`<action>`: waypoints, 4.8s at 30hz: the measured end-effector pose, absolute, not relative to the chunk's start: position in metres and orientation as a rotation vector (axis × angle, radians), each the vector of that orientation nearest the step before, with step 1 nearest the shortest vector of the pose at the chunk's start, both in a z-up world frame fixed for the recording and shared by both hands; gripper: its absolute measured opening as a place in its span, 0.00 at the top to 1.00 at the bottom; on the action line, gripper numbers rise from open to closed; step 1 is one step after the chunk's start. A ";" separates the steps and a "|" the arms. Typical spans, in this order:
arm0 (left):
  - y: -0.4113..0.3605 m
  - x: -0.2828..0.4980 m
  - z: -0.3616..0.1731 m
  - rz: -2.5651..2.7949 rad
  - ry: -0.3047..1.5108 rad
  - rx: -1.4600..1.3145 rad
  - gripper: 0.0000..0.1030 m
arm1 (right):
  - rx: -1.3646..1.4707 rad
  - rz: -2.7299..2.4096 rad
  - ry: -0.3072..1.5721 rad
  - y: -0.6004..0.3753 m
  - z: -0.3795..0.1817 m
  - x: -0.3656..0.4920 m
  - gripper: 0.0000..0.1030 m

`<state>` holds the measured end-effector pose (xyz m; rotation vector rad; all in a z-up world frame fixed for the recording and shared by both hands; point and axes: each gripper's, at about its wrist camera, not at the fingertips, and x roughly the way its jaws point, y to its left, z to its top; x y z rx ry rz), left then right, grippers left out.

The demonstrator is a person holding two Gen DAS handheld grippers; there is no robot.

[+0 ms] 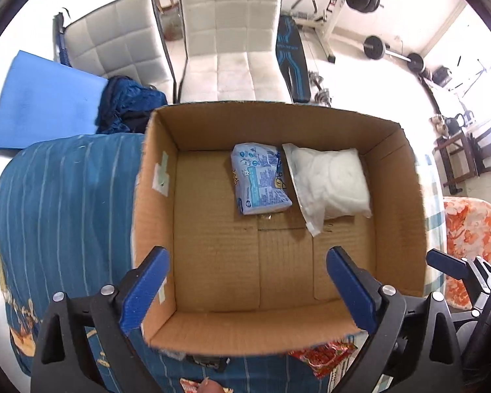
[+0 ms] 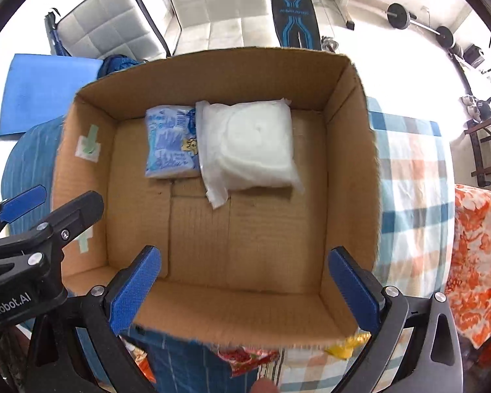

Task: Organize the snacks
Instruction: 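Open both tools to release the packs and lift out of the box, then grasp the panda chip bag with the left tool while the right tool grasps the red candy bag, then carry the panda bag and red candy bag into the box with both tools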

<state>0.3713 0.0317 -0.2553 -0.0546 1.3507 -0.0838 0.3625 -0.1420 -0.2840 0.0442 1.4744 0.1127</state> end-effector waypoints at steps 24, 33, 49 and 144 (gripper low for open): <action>0.037 0.228 -0.144 -0.025 1.130 -0.062 0.04 | 0.011 0.133 1.243 -0.155 -0.153 0.228 0.00; 0.052 0.195 -0.143 0.016 1.129 -0.086 0.04 | 0.030 0.169 1.290 -0.155 -0.160 0.200 0.00; 0.106 0.141 -0.348 0.113 1.601 -0.113 0.04 | -0.155 0.215 1.640 -0.123 -0.378 0.209 0.00; 0.044 0.453 -0.326 0.010 1.552 0.112 0.57 | 0.076 0.038 1.686 -0.150 -0.348 0.387 0.54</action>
